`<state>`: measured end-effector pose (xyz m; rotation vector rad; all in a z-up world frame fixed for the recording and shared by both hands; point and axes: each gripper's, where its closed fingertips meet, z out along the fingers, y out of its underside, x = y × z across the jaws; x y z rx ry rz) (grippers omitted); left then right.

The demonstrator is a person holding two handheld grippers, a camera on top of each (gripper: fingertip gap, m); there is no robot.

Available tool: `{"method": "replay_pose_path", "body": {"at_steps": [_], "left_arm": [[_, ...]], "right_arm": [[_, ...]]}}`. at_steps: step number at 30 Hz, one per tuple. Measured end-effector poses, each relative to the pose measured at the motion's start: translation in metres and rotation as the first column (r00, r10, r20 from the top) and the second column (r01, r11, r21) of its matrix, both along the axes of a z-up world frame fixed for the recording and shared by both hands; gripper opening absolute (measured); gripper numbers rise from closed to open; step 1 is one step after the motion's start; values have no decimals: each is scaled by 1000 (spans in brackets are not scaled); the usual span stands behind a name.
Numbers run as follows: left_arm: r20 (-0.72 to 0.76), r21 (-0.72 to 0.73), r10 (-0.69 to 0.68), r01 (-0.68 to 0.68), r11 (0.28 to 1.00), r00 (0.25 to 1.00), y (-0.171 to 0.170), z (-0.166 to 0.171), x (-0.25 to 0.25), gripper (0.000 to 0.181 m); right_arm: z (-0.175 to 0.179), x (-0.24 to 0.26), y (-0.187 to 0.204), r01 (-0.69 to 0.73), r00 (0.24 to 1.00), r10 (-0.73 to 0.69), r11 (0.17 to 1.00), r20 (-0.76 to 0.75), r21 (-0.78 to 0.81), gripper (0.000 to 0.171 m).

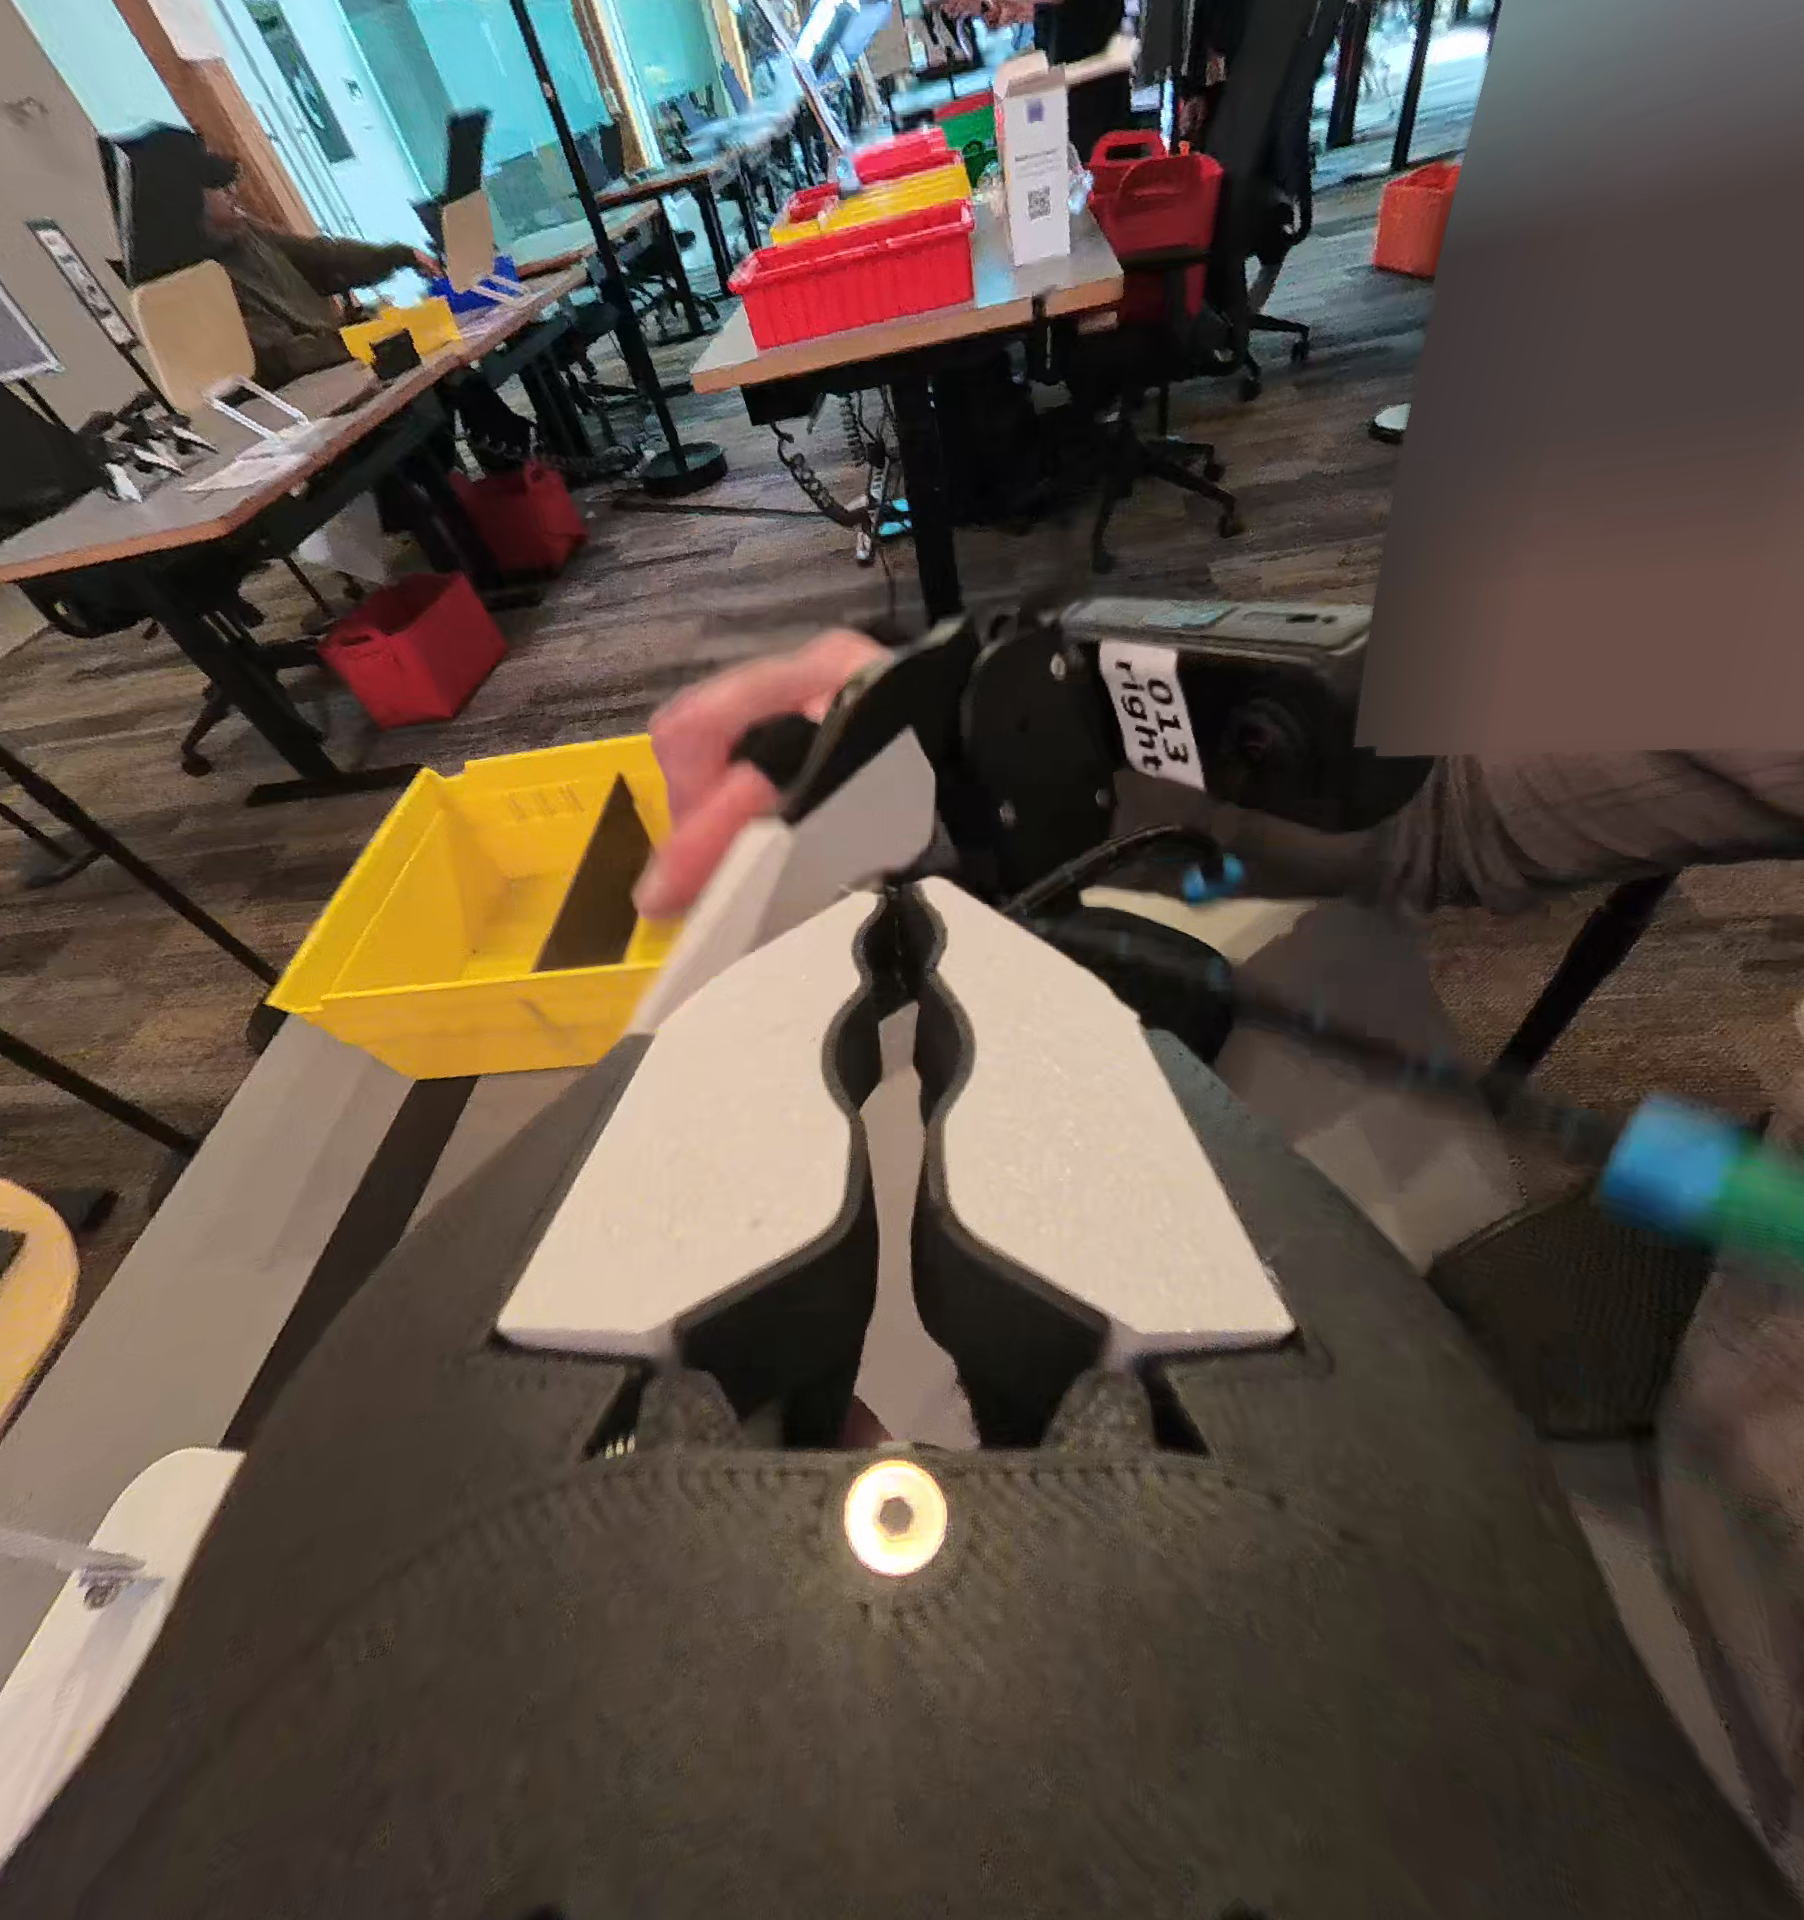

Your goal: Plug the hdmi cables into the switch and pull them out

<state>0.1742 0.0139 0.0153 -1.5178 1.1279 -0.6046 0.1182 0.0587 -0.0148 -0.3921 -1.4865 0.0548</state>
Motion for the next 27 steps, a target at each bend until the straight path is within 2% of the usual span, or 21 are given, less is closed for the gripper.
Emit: {"method": "replay_pose_path", "body": {"at_steps": [2,5,9,10,12,13,14,15,16,17,18,21,22,24,26,27], "left_arm": [[36,22,23,-24,999,999,3,7,-1,0],[120,24,63,-66,998,991,11,16,-5,1],[121,53,158,-165,985,980,22,18,-11,1],[111,50,173,-179,983,979,24,16,-12,1],[120,17,176,-179,984,977,25,13,-13,1],[128,2,172,-174,985,977,25,12,-12,1],[125,6,185,-187,982,975,27,12,-14,1],[123,12,192,-195,981,974,28,12,-16,1],[132,11,197,-200,980,971,30,14,-18,0],[136,3,204,-207,978,969,32,15,-20,0],[136,-13,207,-207,978,969,33,12,-21,1],[158,-42,214,-210,977,964,33,7,-23,1],[184,-62,215,-207,976,959,34,7,-24,0],[231,-97,232,-215,972,945,37,8,-28,0],[259,-122,268,-244,962,928,44,4,-31,0],[279,-143,290,-259,955,915,48,1,-34,0]], "right_arm": [[-10,-6,-16,-120,993,118,975,-21,-187,12],[-4,-10,-45,-330,944,277,824,-180,-461,16],[5,-14,-56,-426,903,284,676,-321,-602,20],[4,-14,-58,-441,897,297,635,-327,-634,20],[0,-12,-60,-446,895,316,617,-315,-649,20],[0,-11,-63,-468,883,340,569,-325,-677,20],[0,-10,-64,-487,869,354,489,-346,-723,26],[2,-8,-68,-523,836,390,352,-386,-776,31],[6,-5,-70,-565,783,423,180,-456,-805,38],[9,-1,-72,-593,738,439,58,-513,-803,48],[9,-1,-72,-600,729,433,31,-530,-799,51],[3,-4,-75,-583,757,418,87,-502,-808,52],[3,-4,-75,-587,752,417,72,-510,-807,53],[9,-1,-78,-614,696,413,-81,-588,-785,65],[15,-2,-71,-647,654,324,-229,-684,-727,65],[17,-4,-69,-658,639,286,-278,-714,-700,72]]}}
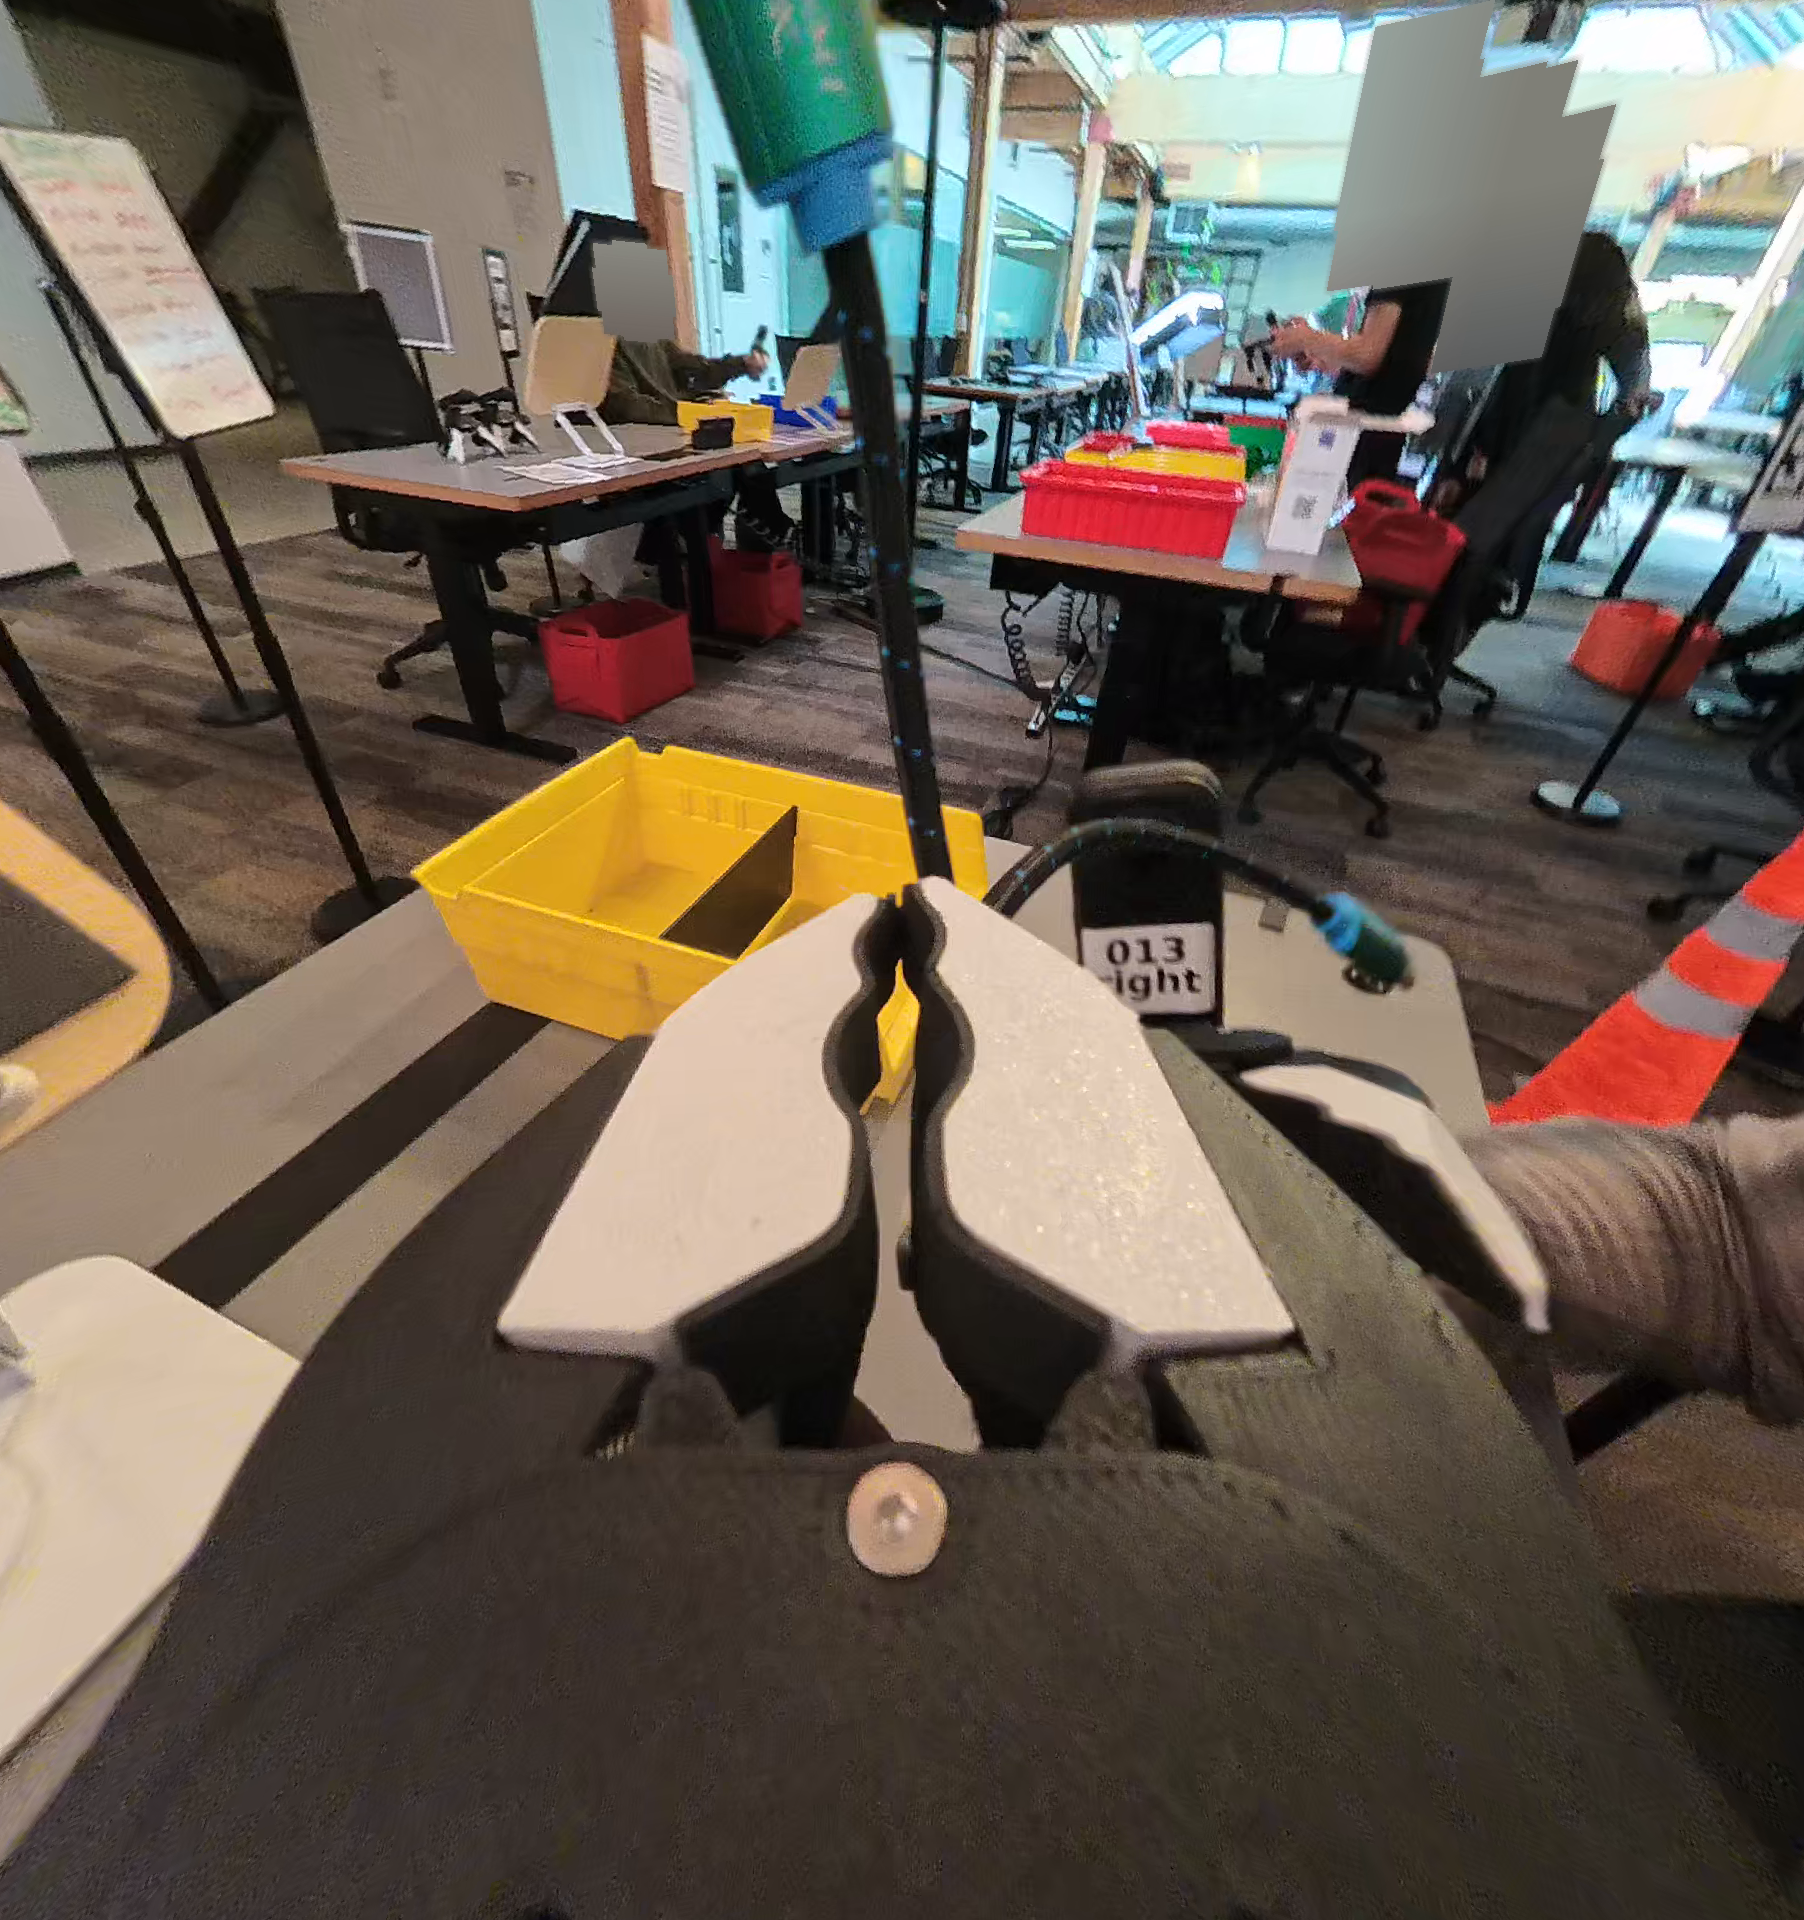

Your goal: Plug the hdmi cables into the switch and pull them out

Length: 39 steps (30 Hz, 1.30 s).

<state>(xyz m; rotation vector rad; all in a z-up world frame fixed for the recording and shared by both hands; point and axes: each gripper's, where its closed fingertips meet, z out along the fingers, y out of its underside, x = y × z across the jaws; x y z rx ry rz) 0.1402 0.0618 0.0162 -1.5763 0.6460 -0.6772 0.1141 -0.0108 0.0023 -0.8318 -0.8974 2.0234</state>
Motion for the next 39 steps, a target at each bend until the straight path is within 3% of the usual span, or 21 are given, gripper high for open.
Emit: {"method": "replay_pose_path", "body": {"at_steps": [3,7,9,10,12,18,26,33,35,37,39], "left_arm": [[112,-62,0,7,998,994,3,-7,-5,0],[186,-92,-26,44,995,982,0,-13,-4,0],[238,-90,-116,141,986,964,-9,-11,5,0],[256,-95,-126,155,983,959,-11,-11,5,0],[288,-106,-174,212,971,942,-16,-13,12,0],[406,-80,-232,287,954,884,-24,-3,3,0],[206,-68,-25,40,997,978,-7,-24,-14,0],[54,-23,165,-164,986,985,4,-36,-35,0],[57,-23,181,-180,983,982,4,-37,-34,0],[43,-27,234,-233,972,971,9,-43,-39,0],[61,-76,221,-216,973,973,9,-52,-36,0]], "right_arm": [[-8,-12,4,136,990,-138,990,33,41,61],[-14,-9,10,4,1000,-5,999,-14,-48,36],[-16,-2,12,-85,994,81,995,-69,-47,16],[-17,1,10,-145,986,142,989,-86,-40,17],[-21,2,10,-167,981,167,986,-98,12,3],[-21,17,13,-186,975,190,981,-117,51,2],[-33,9,14,-130,988,127,991,93,32,8],[-27,-7,8,43,982,-59,995,177,95,24],[-16,-1,6,40,993,-44,998,108,44,33],[-11,3,2,88,996,-88,996,20,20,32],[-13,2,5,206,979,-206,978,-8,33,18]]}}
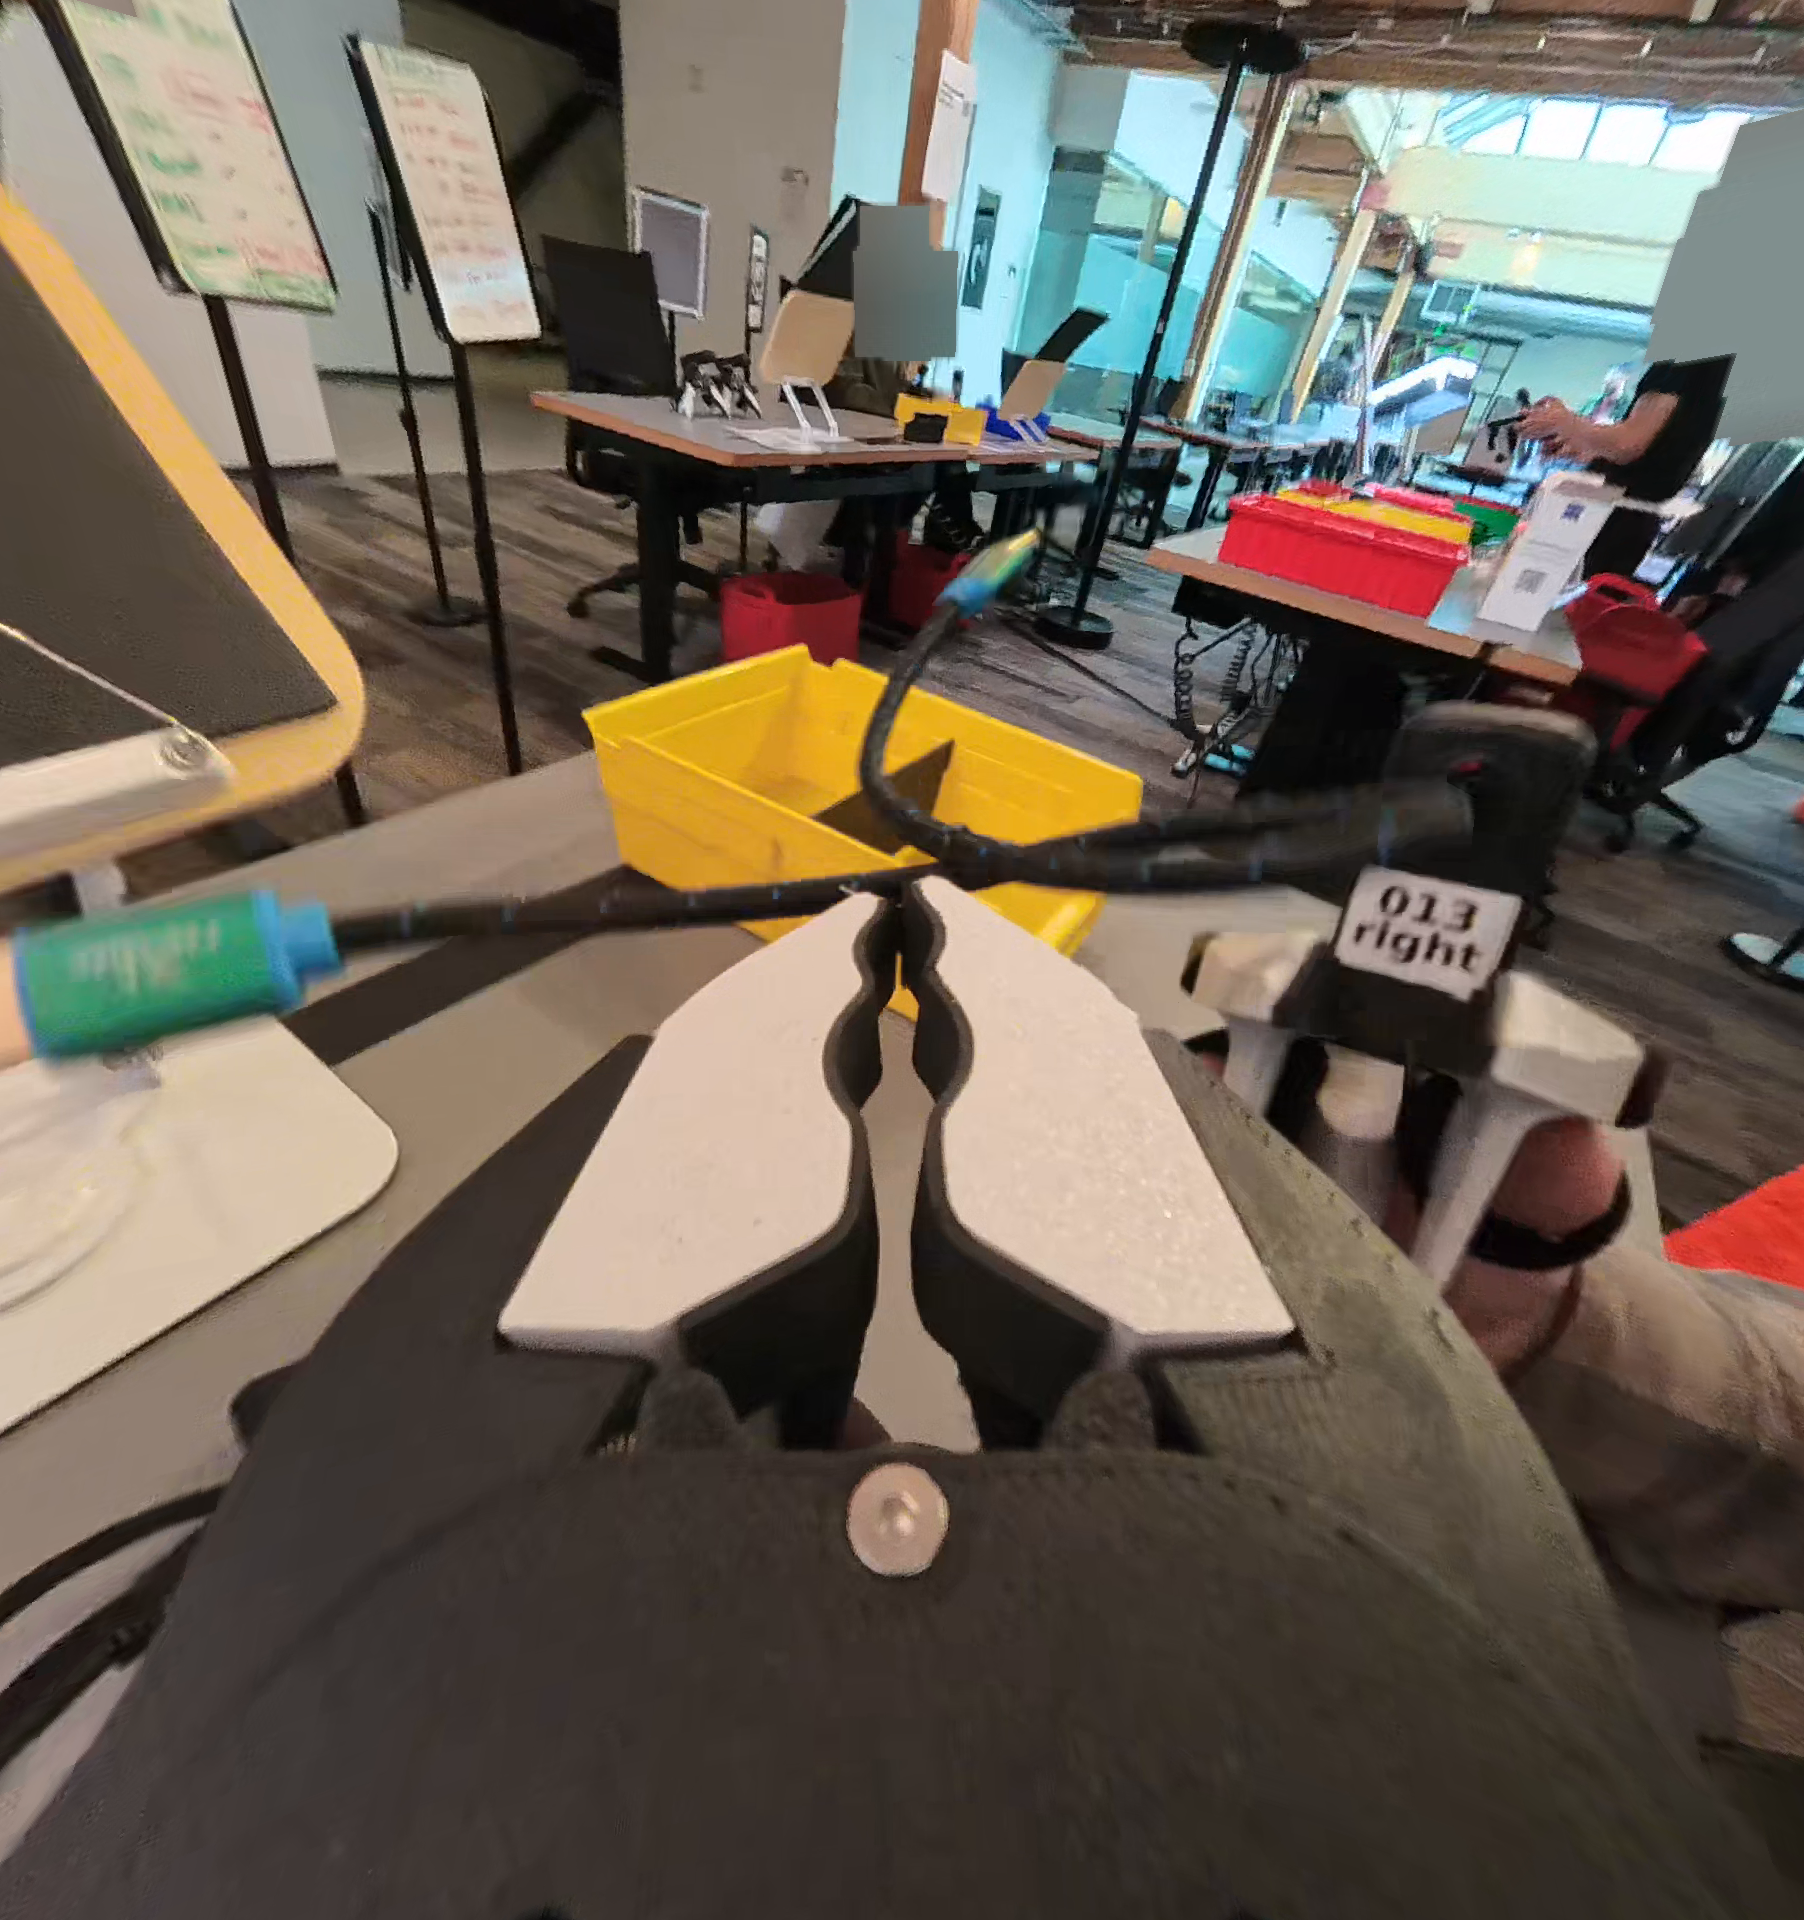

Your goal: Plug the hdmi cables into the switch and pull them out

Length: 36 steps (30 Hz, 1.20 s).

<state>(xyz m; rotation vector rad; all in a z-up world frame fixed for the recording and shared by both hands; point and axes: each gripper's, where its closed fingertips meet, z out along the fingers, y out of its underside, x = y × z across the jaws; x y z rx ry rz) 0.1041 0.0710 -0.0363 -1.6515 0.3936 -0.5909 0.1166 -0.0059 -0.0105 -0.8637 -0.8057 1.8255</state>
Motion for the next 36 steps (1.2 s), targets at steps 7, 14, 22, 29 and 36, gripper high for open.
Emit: {"method": "replay_pose_path", "body": {"at_steps": [7,14,22,29,36], "left_arm": [[-257,-9,-27,25,1000,966,-11,-29,13,0],[-191,-96,-142,126,987,971,-26,-27,18,0],[-180,-178,-291,260,949,940,-43,-23,24,0],[-242,-239,-423,369,898,873,-58,-22,36,0],[-316,-160,-568,547,822,760,-83,-1,53,0]], "right_arm": [[-5,-3,24,253,910,-345,901,229,351,22],[-18,14,45,271,750,-628,578,207,770,36],[-35,15,62,-17,581,-774,-319,-250,948,51],[-41,7,76,-117,579,-788,-333,-209,936,6],[-78,2,24,-281,757,-467,400,458,872,4]]}}
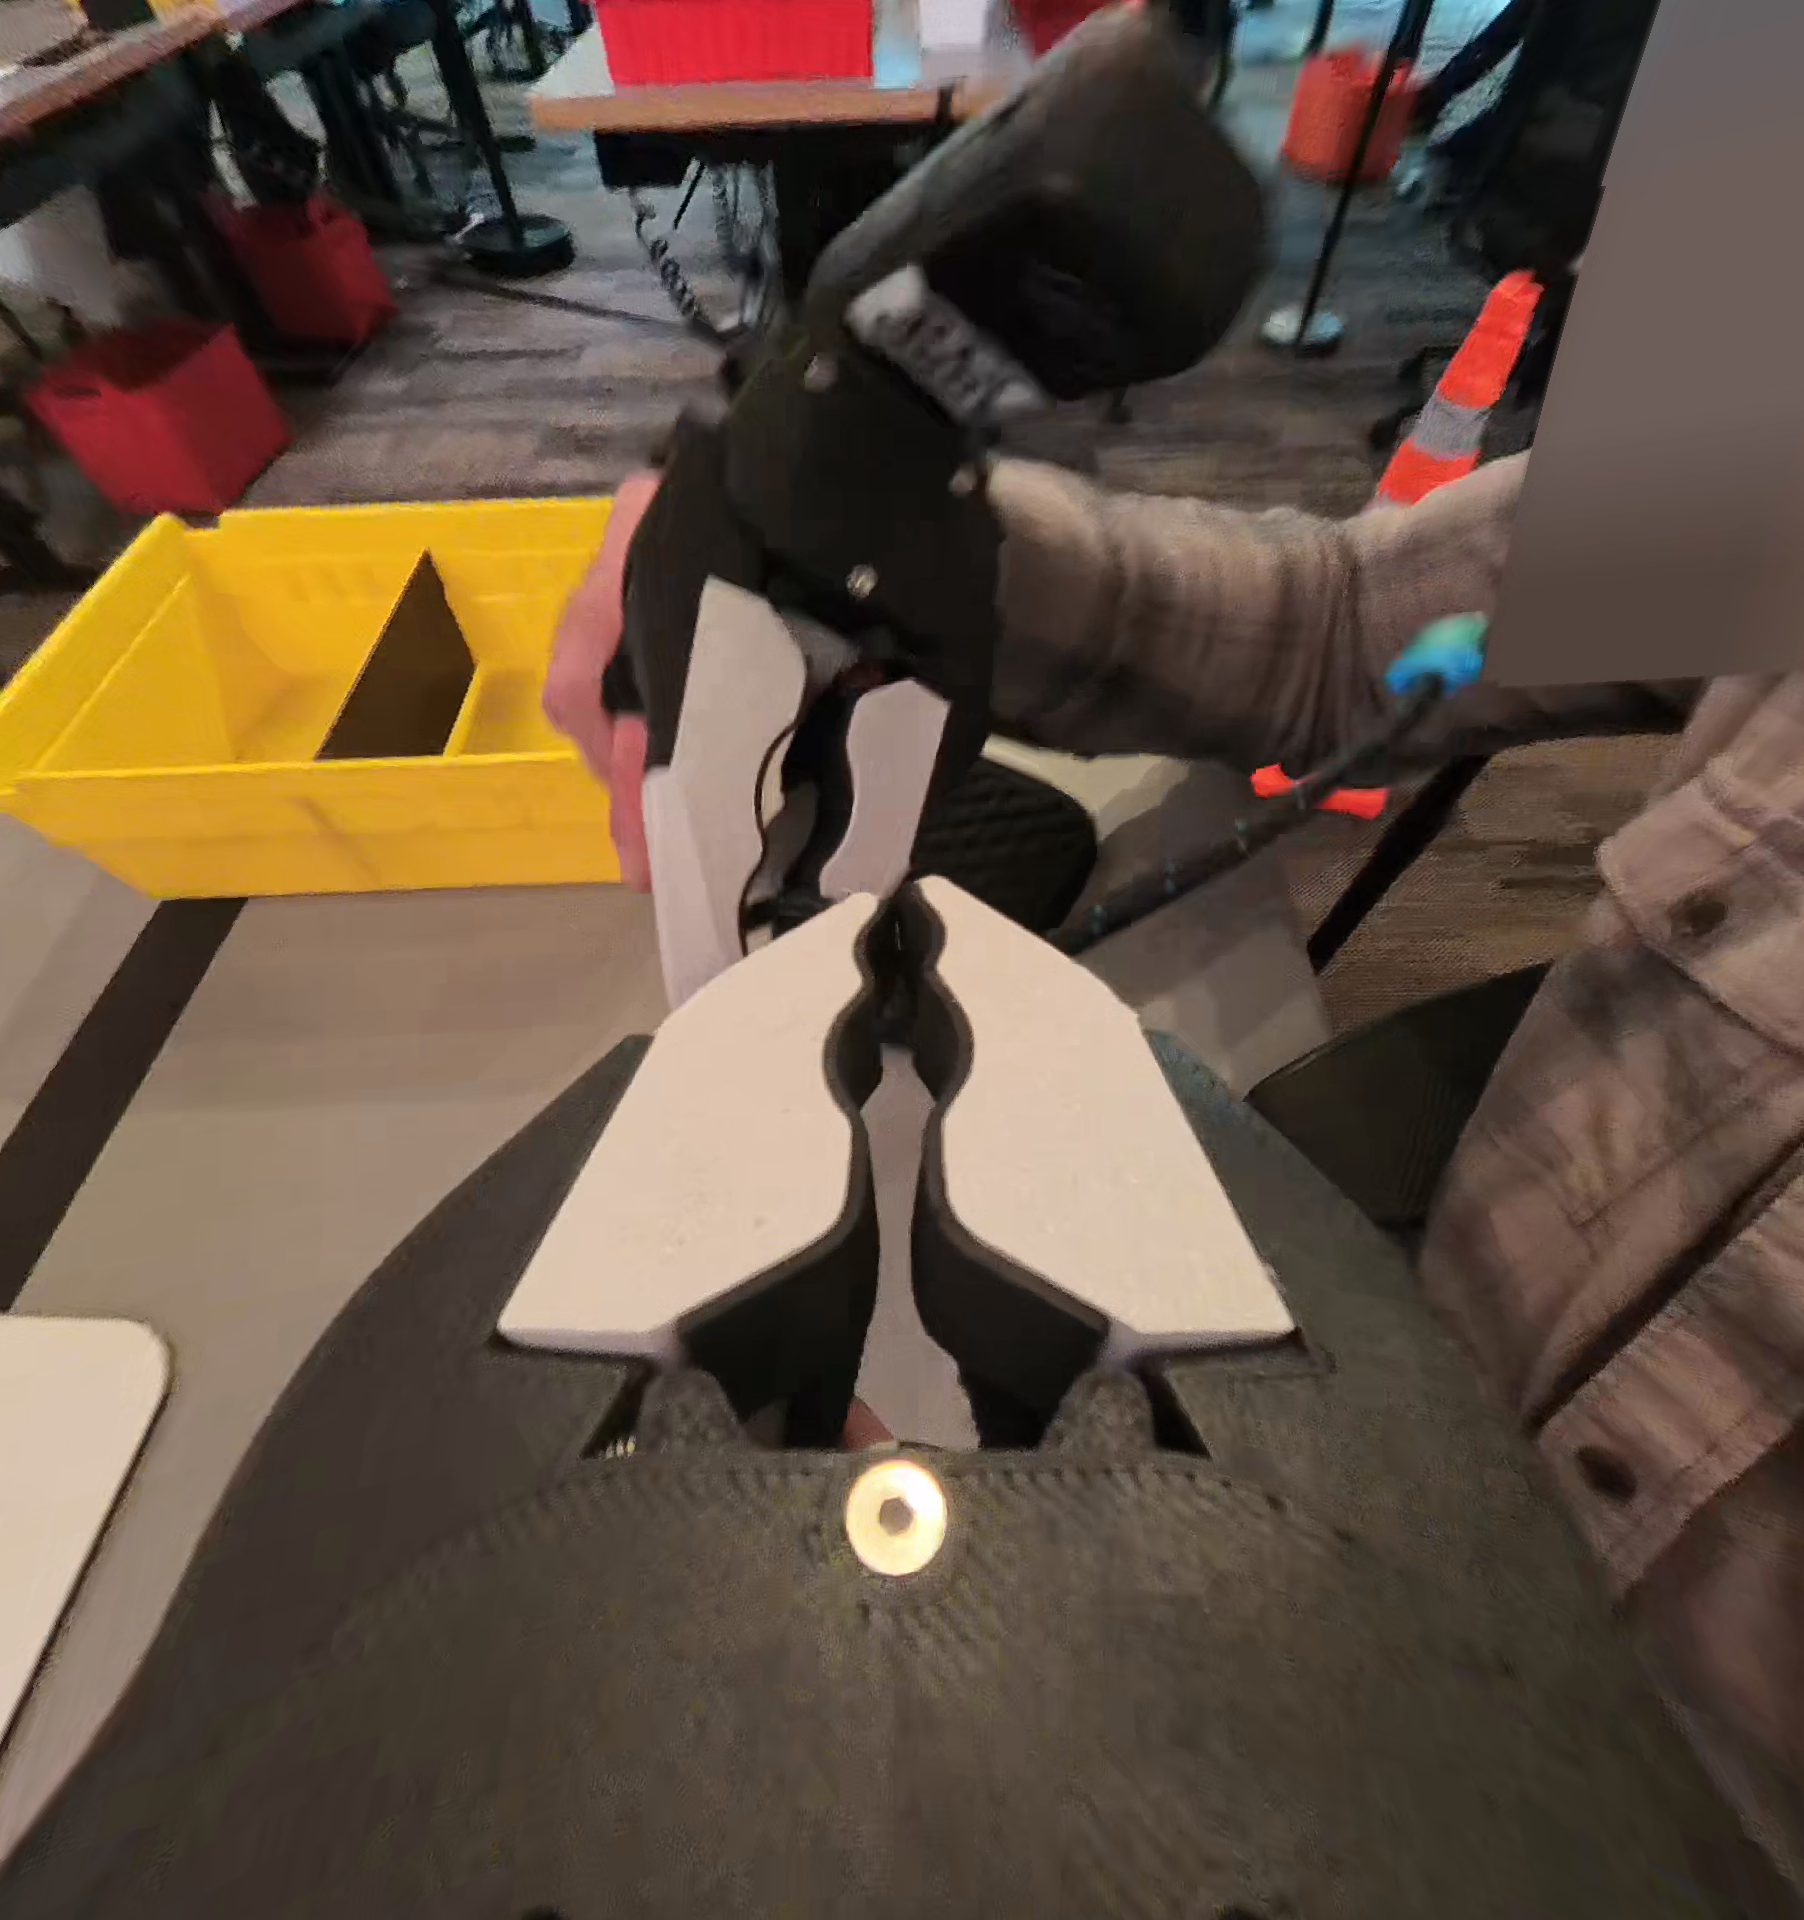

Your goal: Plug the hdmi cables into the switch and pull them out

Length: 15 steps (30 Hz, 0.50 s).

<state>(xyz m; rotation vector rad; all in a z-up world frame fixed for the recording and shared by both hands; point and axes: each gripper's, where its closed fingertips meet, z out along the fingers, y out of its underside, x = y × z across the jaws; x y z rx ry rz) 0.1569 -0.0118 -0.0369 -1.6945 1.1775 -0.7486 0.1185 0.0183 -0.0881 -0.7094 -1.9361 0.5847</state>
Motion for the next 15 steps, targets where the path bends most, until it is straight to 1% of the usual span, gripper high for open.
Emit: {"method": "replay_pose_path", "body": {"at_steps": [1,2,3,4,5,6,8,10,12,13,15], "left_arm": [[43,2,-19,19,1000,999,-1,7,2,0],[78,2,-15,15,1000,997,1,13,2,0],[105,-1,-5,5,1000,995,4,18,2,0],[125,12,3,-4,1000,992,6,21,2,0],[125,41,29,-34,999,992,11,23,1,0],[140,59,63,-71,996,988,16,25,-1,0],[219,70,124,-142,987,968,25,32,-6,0],[256,105,218,-252,962,942,37,33,-16,0],[295,119,287,-333,936,911,45,34,-23,0],[283,145,334,-384,912,899,50,32,-27,0],[298,166,401,-461,872,866,56,34,-37,1]], "right_arm": [[2,0,-10,-64,998,63,993,-17,-102,3],[3,1,-21,-131,991,128,968,-27,-216,3],[4,1,-31,-191,981,189,927,-38,-321,3],[6,0,-38,-238,971,228,888,-74,-393,3],[10,-1,-47,-289,957,268,833,-114,-472,4],[15,-1,-55,-338,940,301,760,-161,-554,4],[28,-5,-60,-396,918,286,634,-275,-664,4],[41,-10,-56,-419,907,209,522,-365,-743,4],[54,-11,-56,-459,886,140,408,-443,-789,6],[60,-13,-55,-470,877,84,356,-473,-808,6],[66,-18,-49,-476,860,-40,302,-509,-826,8]]}}
